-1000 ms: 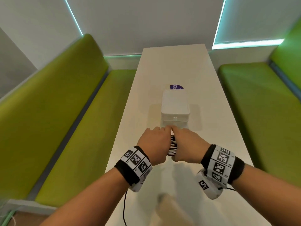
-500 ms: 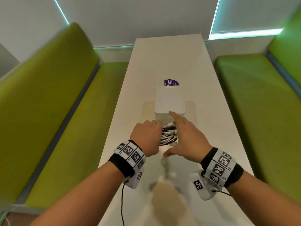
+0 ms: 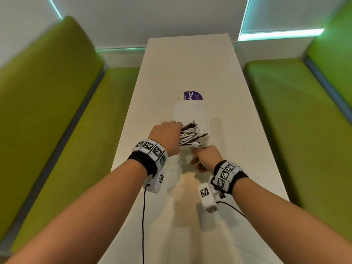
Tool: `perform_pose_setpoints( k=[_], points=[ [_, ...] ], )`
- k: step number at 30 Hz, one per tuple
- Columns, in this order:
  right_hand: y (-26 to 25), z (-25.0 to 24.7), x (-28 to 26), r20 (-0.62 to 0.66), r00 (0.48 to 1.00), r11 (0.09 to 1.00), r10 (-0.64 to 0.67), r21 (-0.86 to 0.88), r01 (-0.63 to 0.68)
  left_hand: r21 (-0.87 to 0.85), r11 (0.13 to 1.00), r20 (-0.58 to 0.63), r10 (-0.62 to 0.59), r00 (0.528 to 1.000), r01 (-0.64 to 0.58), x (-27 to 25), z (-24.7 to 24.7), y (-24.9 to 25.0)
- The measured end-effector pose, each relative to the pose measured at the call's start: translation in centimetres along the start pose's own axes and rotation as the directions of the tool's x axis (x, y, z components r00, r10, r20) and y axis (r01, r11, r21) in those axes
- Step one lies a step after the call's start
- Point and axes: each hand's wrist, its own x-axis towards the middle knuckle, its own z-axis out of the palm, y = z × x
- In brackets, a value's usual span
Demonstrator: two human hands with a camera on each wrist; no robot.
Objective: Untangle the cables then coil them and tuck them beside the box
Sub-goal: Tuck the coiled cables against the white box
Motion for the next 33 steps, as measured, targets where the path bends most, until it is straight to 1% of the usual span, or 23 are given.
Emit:
perform_pose_setpoints(
  k=[2,3,6,9,12,16,20,22,24,25,26,27,28,29,30,31,32,33],
  points=[
    [-0.1,0.6,0.8,0.007,0.998,0.986,0.057,0.158,-0.057,0.000,1.000,-0.002,-0.003,1.000,0.003,0.3,0.5,0.0],
    [0.1,0.8,1.2,0.004,0.997,0.979,0.073,0.192,-0.073,0.008,1.000,-0.004,-0.001,1.000,0.001,0.3,0.7,0.0],
    [0.4,1.1,1.9,-0.026,0.995,0.972,0.096,0.216,-0.089,0.044,0.999,-0.011,0.007,1.000,-0.007,0.2,1.0,-0.1],
    [0.6,1.1,1.6,-0.022,0.994,0.966,0.105,0.238,-0.096,0.045,0.999,0.000,-0.003,1.000,0.003,0.4,0.9,0.0],
    [1.6,1.0,-0.5,0.020,0.995,0.961,0.097,0.259,-0.099,0.036,0.999,0.005,-0.007,1.000,0.007,0.6,0.8,0.0],
    [4.1,0.3,-4.3,0.064,0.994,0.969,0.086,0.228,-0.099,0.029,1.000,-0.002,-0.001,1.000,0.001,0.8,0.7,0.0],
    [6.2,-0.2,-7.1,0.097,0.991,0.985,0.091,0.139,-0.104,0.017,1.000,-0.010,0.000,1.000,0.000,0.7,0.7,-0.2],
    [6.6,-0.2,-7.6,0.090,0.993,0.987,0.075,0.135,-0.087,0.007,1.000,-0.012,-0.002,1.000,0.002,0.7,0.6,-0.3],
    [6.2,-0.2,-7.9,0.115,0.991,0.993,0.065,0.095,-0.076,0.001,1.000,-0.010,0.000,1.000,0.000,0.6,0.6,-0.3],
    [5.9,-0.3,-8.0,0.124,0.991,0.998,0.052,0.021,-0.055,-0.002,1.000,-0.015,0.002,1.000,-0.003,0.5,0.6,-0.4],
    [5.6,-0.5,-8.1,0.109,0.994,0.994,0.023,-0.106,-0.012,-0.003,1.000,-0.027,0.006,1.000,-0.006,0.3,0.7,-0.4],
    [5.3,-0.8,-8.1,0.064,0.998,0.965,-0.024,-0.260,0.040,-0.003,1.000,-0.051,0.010,0.999,-0.011,-0.1,0.8,-0.5],
    [5.0,-1.3,-8.0,-0.005,0.996,0.912,-0.089,-0.403,0.080,-0.006,1.000,-0.082,0.015,0.997,-0.016,-0.6,1.0,-0.5],
    [4.8,-1.8,-7.7,-0.082,0.984,0.861,-0.160,-0.499,0.098,-0.012,1.000,-0.112,0.018,0.994,-0.019,-1.4,1.3,-0.4],
    [4.7,-2.4,-7.4,-0.151,0.964,0.836,-0.219,-0.538,0.105,-0.018,1.000,-0.132,0.017,0.991,-0.020,-2.2,1.6,-0.3],
    [4.5,-2.9,-6.9,-0.204,0.944,0.843,-0.259,-0.525,0.118,-0.020,1.000,-0.133,0.015,0.991,-0.018,-3.1,1.9,0.0],
    [4.5,-3.2,-6.3,-0.232,0.933,0.865,-0.275,-0.484,0.135,-0.016,1.000,-0.116,0.014,0.993,-0.016,-4.0,2.4,0.4],
    [4.5,-3.4,-5.7,-0.230,0.933,0.889,-0.278,-0.428,0.159,-0.005,1.000,-0.083,0.010,0.996,-0.011,-4.7,2.8,0.8]
  ],
)
